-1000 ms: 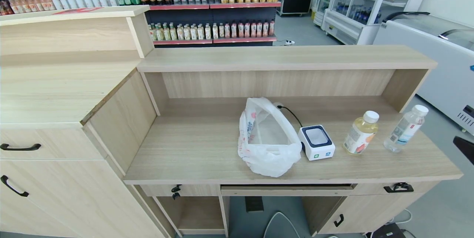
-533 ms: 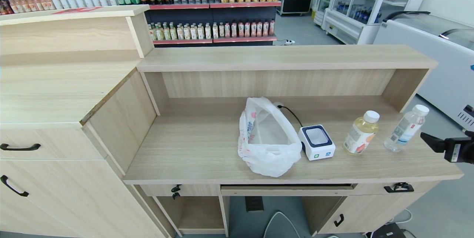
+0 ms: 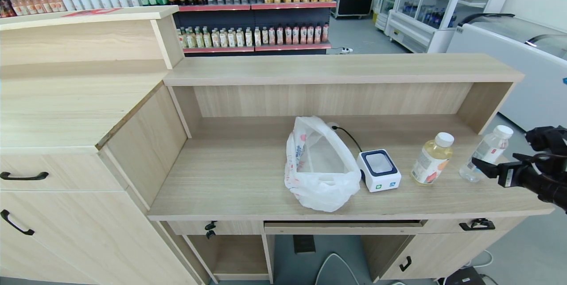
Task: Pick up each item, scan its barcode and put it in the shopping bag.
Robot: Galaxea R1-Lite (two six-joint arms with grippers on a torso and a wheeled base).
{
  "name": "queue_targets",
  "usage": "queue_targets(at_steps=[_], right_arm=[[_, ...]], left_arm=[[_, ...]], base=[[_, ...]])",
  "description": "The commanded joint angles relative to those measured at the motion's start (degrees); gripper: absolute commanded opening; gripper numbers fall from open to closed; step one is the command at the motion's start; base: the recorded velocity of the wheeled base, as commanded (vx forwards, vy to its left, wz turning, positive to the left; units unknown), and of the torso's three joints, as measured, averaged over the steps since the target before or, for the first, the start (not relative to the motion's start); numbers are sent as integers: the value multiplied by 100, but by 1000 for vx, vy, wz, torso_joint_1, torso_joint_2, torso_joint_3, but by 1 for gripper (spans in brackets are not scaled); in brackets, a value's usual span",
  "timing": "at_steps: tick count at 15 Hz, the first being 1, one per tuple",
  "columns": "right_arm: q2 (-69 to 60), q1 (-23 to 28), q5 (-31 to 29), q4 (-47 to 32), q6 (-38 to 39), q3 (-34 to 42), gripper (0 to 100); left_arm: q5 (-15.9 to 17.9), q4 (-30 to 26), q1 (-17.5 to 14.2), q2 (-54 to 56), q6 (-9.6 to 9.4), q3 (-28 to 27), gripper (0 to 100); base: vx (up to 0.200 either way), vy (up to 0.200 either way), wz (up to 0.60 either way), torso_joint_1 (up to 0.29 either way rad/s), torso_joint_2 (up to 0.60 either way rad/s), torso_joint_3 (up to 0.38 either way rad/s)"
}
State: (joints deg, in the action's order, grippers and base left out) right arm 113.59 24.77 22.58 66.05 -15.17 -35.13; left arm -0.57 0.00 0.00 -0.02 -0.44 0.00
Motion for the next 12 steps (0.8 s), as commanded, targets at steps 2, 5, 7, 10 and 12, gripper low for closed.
queue_targets(at_steps=[2, 5, 7, 10, 12], right_arm=[[638, -324, 89, 207, 22, -222, 100], [1007, -535, 89, 453, 14, -345, 100], [1165, -579, 71, 470, -4, -451, 100], [1455, -675, 36, 470, 14, -952, 100], [1666, -746, 45, 462, 14, -1233, 100]], left_arm=[[-4, 0, 0, 2, 0, 0, 0], [-4, 0, 0, 2, 0, 0, 0], [-4, 0, 0, 2, 0, 0, 0], [-4, 0, 0, 2, 0, 0, 0], [-4, 0, 0, 2, 0, 0, 0]], base=[[0, 0, 0, 0, 0, 0], [0, 0, 0, 0, 0, 0], [0, 0, 0, 0, 0, 0], [0, 0, 0, 0, 0, 0], [0, 0, 0, 0, 0, 0]])
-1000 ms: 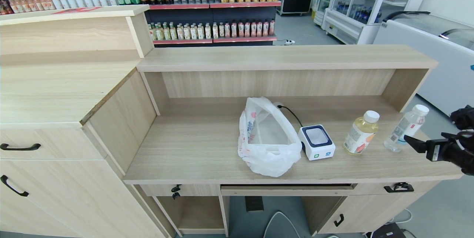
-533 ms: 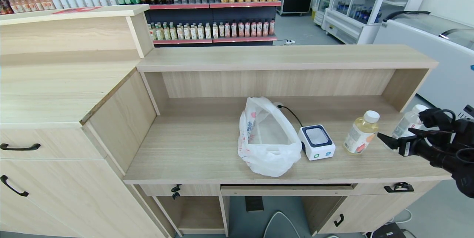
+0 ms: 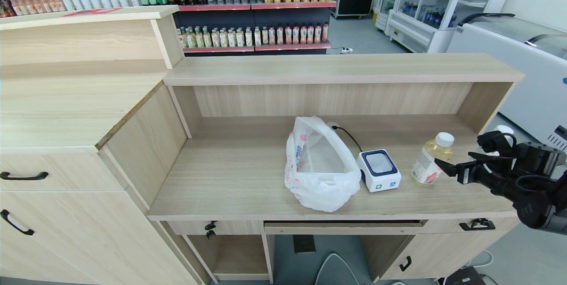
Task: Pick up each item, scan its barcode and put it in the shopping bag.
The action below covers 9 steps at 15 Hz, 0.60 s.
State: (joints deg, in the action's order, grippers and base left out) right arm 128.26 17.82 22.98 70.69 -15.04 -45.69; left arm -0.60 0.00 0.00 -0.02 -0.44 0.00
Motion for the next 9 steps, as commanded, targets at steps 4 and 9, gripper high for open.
queue_targets(at_steps=[4, 9], right_arm=[[586, -279, 14, 15, 19, -353, 100], [903, -481, 14, 15, 133, -854, 100]], left_arm=[[-2, 0, 0, 2, 0, 0, 0], [-2, 0, 0, 2, 0, 0, 0]], base=[[0, 0, 0, 0, 0, 0], [0, 0, 0, 0, 0, 0]])
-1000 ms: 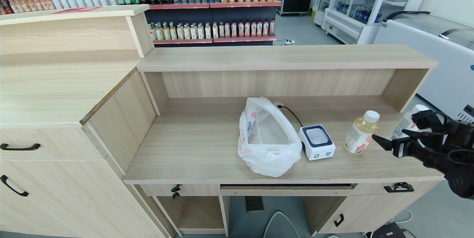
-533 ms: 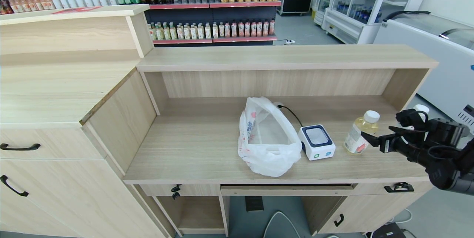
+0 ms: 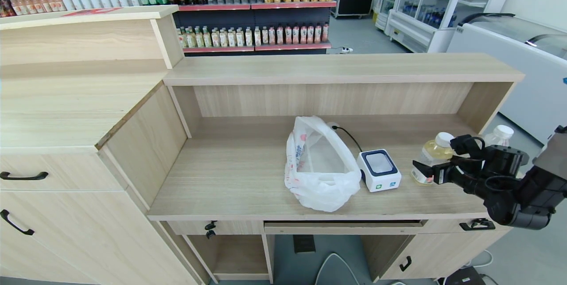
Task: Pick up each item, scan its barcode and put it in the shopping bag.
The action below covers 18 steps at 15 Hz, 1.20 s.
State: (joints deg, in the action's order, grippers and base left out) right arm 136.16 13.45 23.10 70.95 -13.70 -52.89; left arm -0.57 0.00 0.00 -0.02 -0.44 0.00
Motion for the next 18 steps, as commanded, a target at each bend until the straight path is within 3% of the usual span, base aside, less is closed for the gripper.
queue_targets(at_steps=[1, 14, 15, 18], right_arm=[[183, -61, 1, -20, 52, -274, 100], [535, -378, 54, -72, 78, -889, 100], [535, -369, 54, -81, 87, -916, 0], [535, -343, 28, -99, 78, -968, 0]], left_arm=[[-4, 0, 0, 2, 0, 0, 0], [-4, 0, 0, 2, 0, 0, 0], [-4, 0, 0, 2, 0, 0, 0], [-4, 0, 0, 2, 0, 0, 0]], base=[[0, 0, 0, 0, 0, 0], [0, 0, 0, 0, 0, 0], [0, 0, 0, 0, 0, 0], [0, 0, 0, 0, 0, 0]])
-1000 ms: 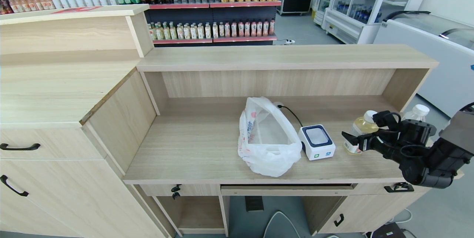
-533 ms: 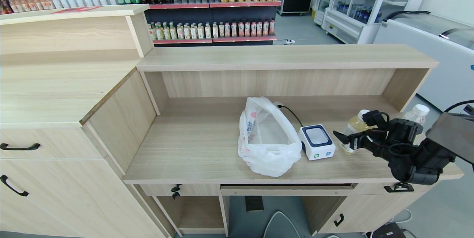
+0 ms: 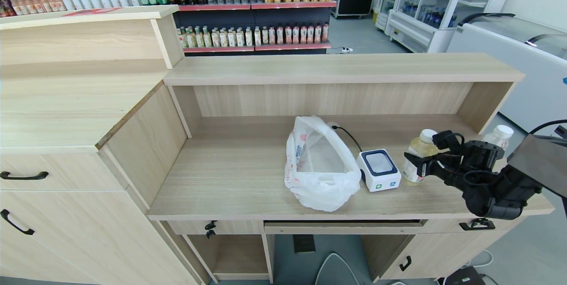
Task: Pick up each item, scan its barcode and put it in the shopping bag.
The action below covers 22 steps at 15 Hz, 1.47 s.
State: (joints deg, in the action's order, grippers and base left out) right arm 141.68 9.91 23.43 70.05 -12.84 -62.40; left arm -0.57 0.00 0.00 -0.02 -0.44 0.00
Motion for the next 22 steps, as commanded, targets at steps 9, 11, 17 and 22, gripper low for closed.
queue_targets(at_steps=[9, 11, 17, 22], right_arm=[[-554, 55, 30, -167, 229, -35, 0], [-1222, 28, 92, -606, 809, -9, 0], [-3735, 72, 1498, -2487, 2110, 114, 0], [-4834, -402, 2974, -2751, 3666, 317, 0]], left_arm=[[-4, 0, 0, 2, 0, 0, 0], [-4, 0, 0, 2, 0, 0, 0], [-4, 0, 0, 2, 0, 0, 0], [-4, 0, 0, 2, 0, 0, 0]], base=[[0, 0, 0, 0, 0, 0], [0, 0, 0, 0, 0, 0], [0, 0, 0, 0, 0, 0], [0, 0, 0, 0, 0, 0]])
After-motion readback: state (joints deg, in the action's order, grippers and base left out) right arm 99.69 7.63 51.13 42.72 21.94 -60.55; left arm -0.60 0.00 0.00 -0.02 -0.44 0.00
